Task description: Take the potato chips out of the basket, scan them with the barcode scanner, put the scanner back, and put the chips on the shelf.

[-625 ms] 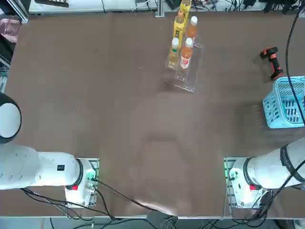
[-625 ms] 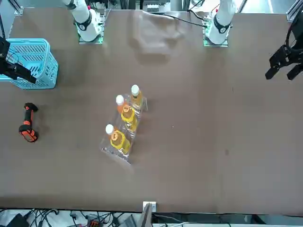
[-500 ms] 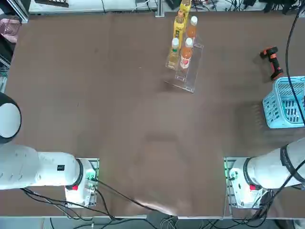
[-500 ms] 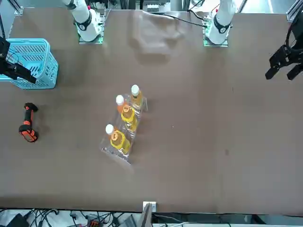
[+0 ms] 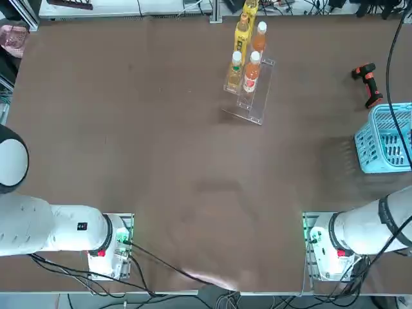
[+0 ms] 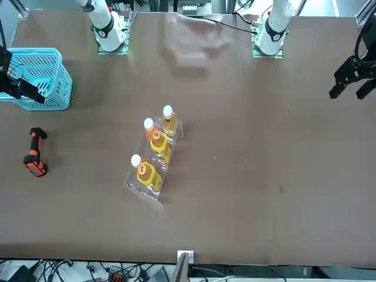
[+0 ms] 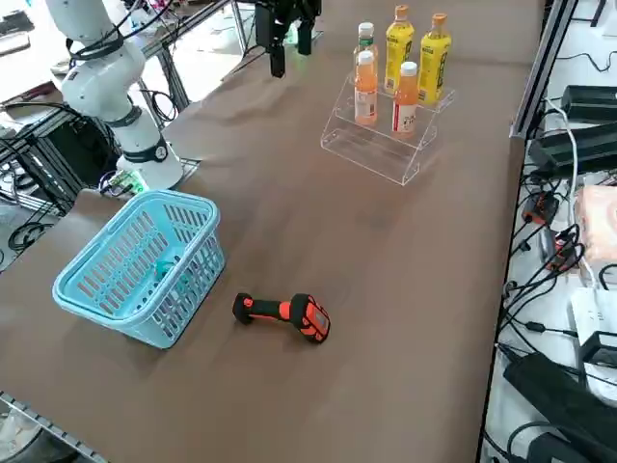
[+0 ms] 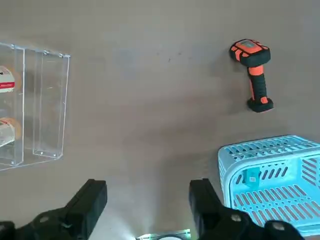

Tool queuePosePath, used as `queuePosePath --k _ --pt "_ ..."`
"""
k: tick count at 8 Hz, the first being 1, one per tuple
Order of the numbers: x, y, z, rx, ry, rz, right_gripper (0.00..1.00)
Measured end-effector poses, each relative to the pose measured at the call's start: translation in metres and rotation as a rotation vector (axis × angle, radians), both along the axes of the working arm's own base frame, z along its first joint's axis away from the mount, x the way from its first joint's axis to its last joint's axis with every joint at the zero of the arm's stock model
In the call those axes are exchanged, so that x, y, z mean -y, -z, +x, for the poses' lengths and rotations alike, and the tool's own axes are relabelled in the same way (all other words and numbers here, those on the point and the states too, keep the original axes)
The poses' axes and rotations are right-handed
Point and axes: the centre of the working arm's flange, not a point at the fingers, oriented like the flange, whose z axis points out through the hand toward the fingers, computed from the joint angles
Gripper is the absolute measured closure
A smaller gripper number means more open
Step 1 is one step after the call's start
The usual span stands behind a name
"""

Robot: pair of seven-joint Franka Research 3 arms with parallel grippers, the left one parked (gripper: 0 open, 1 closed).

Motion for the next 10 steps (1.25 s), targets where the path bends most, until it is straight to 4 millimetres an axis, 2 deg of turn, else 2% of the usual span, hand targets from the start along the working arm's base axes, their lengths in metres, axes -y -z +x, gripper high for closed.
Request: queuePosePath --k 2,4,6,8,9,10 --pt "0.002 0.006 -0.004 -0.038 0.005 0.003 0.00" --pt "0.006 0.021 -0.008 -0.087 0.012 0.008 0.00" --pt "0.022 0.040 -0.015 -0.120 0.029 0.015 0.00" --pt "0.066 0.060 -0.043 -0.107 0.045 -0.004 0.00" --pt "0.085 0.071 -0.064 -0.089 0.039 -0.048 0.00" --pt "0.095 0.085 -0.090 -0.068 0.027 -0.076 0.00"
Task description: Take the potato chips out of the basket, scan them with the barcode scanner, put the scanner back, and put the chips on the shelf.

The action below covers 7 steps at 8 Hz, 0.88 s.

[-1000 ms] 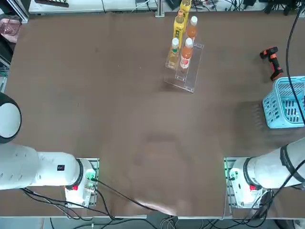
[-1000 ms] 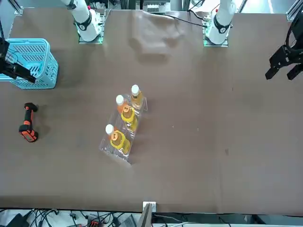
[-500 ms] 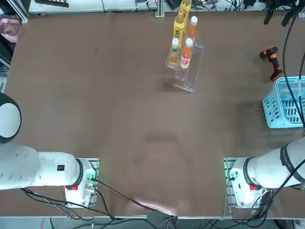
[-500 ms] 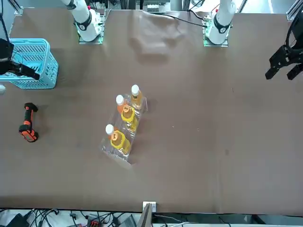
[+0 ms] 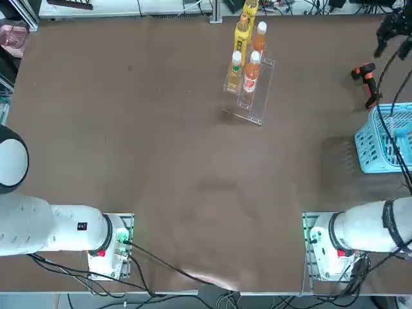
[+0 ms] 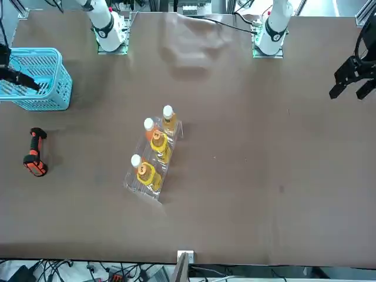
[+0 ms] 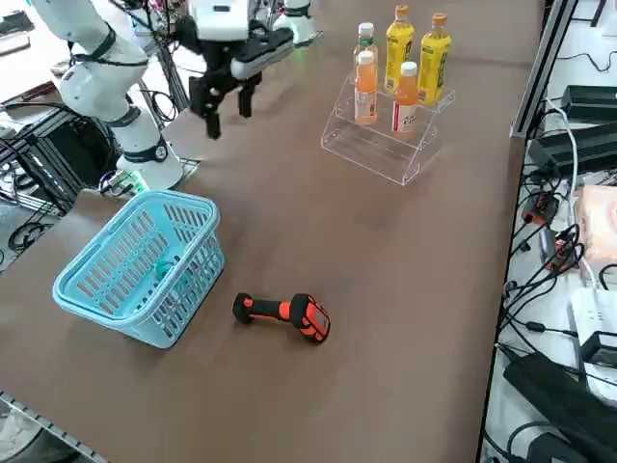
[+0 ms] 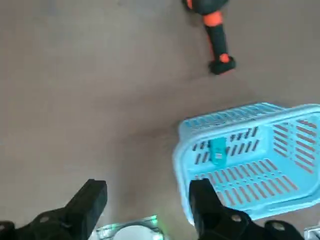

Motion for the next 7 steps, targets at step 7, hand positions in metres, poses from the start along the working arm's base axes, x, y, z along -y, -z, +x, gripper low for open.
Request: queuePosePath --k 7 --pt "0.129 0.094 -0.105 0.062 -0.055 0.068 0.00"
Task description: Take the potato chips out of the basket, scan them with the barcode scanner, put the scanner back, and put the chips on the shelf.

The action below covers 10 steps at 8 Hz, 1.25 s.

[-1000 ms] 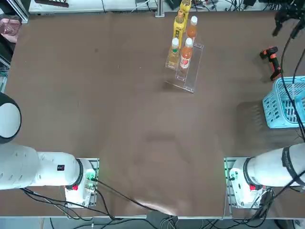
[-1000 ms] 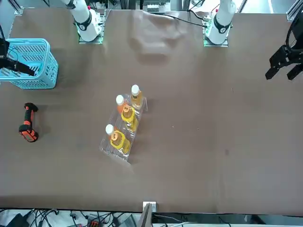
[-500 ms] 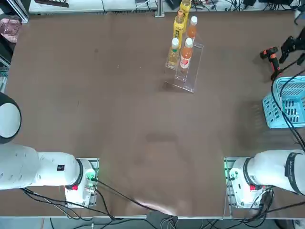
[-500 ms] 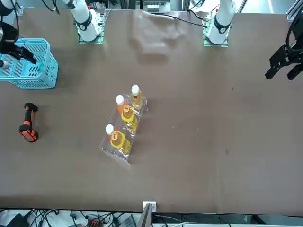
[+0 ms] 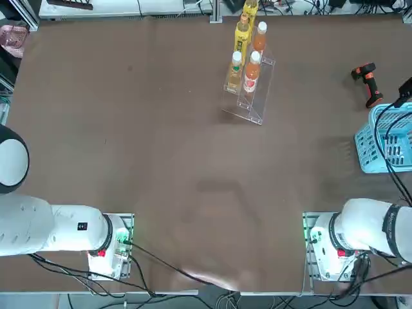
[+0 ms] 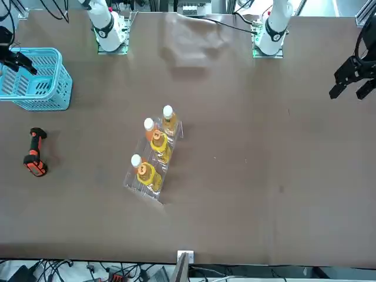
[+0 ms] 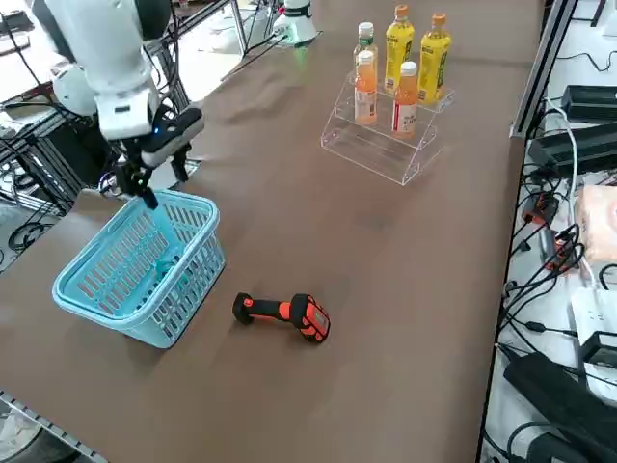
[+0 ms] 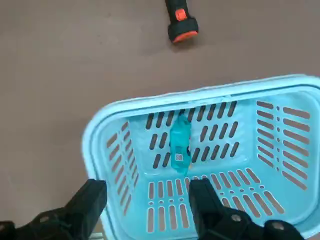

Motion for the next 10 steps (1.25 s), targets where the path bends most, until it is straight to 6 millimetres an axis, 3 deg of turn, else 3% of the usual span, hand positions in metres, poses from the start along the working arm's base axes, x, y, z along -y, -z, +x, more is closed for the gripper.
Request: queuePosePath --k 5,7,10 --pt "0.024 0.075 0.018 -0.060 -0.028 -0.023 0.00" --pt "0.040 0.099 0.010 -0.079 -0.041 -0.020 0.00" --pt "0.041 0.122 -0.005 -0.073 -0.035 -0.016 0.00"
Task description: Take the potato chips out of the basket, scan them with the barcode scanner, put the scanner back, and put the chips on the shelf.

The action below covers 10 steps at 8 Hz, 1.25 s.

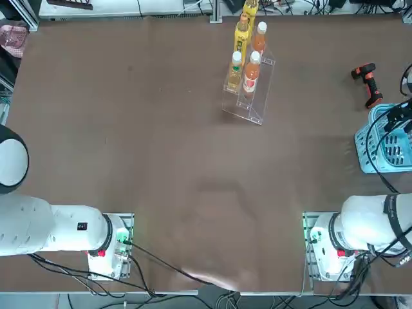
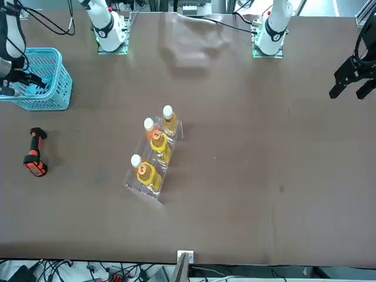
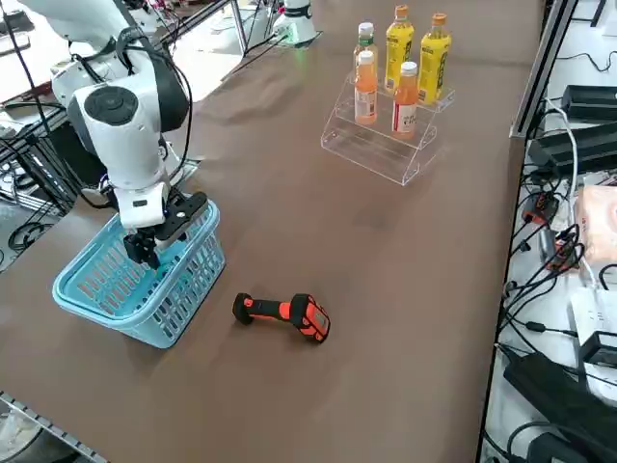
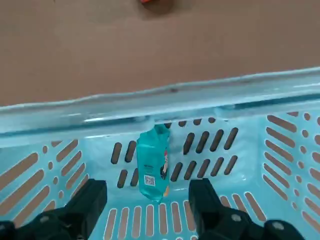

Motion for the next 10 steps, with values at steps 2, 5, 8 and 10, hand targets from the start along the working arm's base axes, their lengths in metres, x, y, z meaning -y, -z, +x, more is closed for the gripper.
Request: queuePosePath --k 2,5,8,10 --pt "-0.001 0.005 -0.002 0.023 -0.005 -0.010 0.00" --pt "-0.002 0.020 -0.013 0.057 -0.002 -0.019 0.00" --pt "0.004 0.031 -0.031 0.059 0.001 -0.011 0.00" --pt "0.010 0.032 -0.038 0.059 0.005 -0.009 0.00"
